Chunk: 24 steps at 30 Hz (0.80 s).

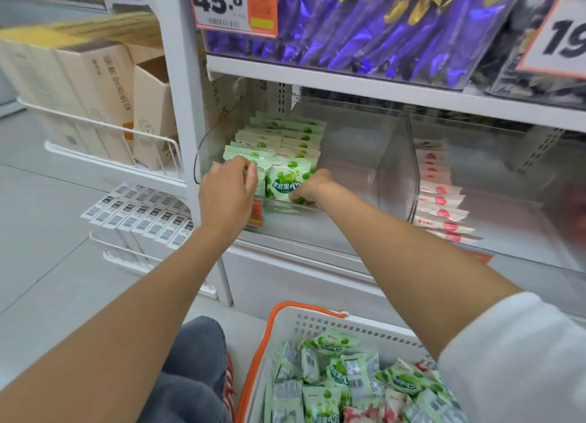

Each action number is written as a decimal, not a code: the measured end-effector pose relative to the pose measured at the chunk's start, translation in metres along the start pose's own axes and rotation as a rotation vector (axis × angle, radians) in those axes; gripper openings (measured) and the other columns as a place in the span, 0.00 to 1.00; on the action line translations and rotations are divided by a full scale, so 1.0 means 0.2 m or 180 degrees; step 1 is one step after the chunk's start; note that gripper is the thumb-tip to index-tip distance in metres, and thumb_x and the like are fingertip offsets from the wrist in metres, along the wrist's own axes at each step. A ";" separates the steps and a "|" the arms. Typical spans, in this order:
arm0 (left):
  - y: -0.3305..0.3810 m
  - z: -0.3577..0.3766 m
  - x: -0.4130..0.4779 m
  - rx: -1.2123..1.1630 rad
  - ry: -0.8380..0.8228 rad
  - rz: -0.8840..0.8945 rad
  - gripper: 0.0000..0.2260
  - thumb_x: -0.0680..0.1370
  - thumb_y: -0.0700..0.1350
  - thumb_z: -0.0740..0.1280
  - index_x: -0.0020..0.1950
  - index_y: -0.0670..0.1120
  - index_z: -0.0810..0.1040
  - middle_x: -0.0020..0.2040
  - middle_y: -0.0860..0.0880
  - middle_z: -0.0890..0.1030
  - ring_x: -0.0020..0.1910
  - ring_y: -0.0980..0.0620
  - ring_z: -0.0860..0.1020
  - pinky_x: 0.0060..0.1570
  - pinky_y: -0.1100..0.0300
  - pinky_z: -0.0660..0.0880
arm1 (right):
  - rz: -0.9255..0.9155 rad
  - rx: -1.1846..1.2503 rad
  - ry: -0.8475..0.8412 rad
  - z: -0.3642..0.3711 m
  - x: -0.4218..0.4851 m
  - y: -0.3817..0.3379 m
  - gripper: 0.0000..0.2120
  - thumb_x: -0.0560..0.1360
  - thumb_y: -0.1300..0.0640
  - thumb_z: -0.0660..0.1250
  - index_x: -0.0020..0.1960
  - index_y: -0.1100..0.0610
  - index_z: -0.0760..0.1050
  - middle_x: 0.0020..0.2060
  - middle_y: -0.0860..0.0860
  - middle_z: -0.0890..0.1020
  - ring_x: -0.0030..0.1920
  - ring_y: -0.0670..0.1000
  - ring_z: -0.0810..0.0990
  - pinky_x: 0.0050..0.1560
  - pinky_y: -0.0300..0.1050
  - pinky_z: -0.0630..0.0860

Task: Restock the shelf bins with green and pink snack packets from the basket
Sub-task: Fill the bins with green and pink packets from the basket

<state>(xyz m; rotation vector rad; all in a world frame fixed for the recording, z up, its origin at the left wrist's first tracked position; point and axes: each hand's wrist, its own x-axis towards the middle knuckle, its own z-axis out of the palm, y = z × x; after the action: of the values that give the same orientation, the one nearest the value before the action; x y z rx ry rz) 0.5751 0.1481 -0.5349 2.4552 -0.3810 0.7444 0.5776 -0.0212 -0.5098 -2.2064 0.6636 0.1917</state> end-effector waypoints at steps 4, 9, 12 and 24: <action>0.01 0.00 0.00 -0.0015 0.0005 0.0043 0.15 0.83 0.50 0.54 0.44 0.45 0.75 0.36 0.49 0.74 0.41 0.44 0.72 0.37 0.53 0.64 | 0.0014 0.0057 0.0038 -0.01 0.00 0.01 0.25 0.73 0.57 0.74 0.65 0.65 0.70 0.60 0.56 0.78 0.51 0.54 0.76 0.47 0.41 0.73; 0.00 0.00 0.00 -0.0006 0.0024 0.0063 0.15 0.83 0.50 0.54 0.45 0.45 0.76 0.36 0.49 0.74 0.41 0.43 0.73 0.36 0.52 0.65 | 0.0024 0.0084 -0.0101 0.01 0.00 0.00 0.46 0.69 0.50 0.77 0.75 0.64 0.56 0.71 0.57 0.67 0.69 0.58 0.70 0.63 0.48 0.71; 0.00 0.00 0.00 0.0003 0.0019 0.0087 0.15 0.83 0.50 0.55 0.45 0.45 0.76 0.36 0.49 0.75 0.41 0.43 0.73 0.37 0.53 0.64 | 0.0024 -0.0059 -0.0066 0.01 0.00 0.02 0.38 0.71 0.49 0.75 0.72 0.65 0.63 0.68 0.57 0.72 0.66 0.57 0.73 0.56 0.45 0.72; 0.01 0.02 0.00 0.0036 0.0039 0.0021 0.14 0.83 0.50 0.55 0.46 0.46 0.77 0.38 0.47 0.78 0.42 0.43 0.73 0.41 0.48 0.71 | -0.0042 -0.0217 0.0109 0.01 -0.01 0.00 0.26 0.70 0.50 0.76 0.61 0.61 0.71 0.54 0.54 0.79 0.53 0.54 0.79 0.45 0.42 0.74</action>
<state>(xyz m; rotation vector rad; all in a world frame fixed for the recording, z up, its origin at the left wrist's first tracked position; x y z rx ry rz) 0.5752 0.1442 -0.5370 2.4597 -0.3814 0.7661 0.5769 -0.0192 -0.5095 -2.2833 0.6700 0.1723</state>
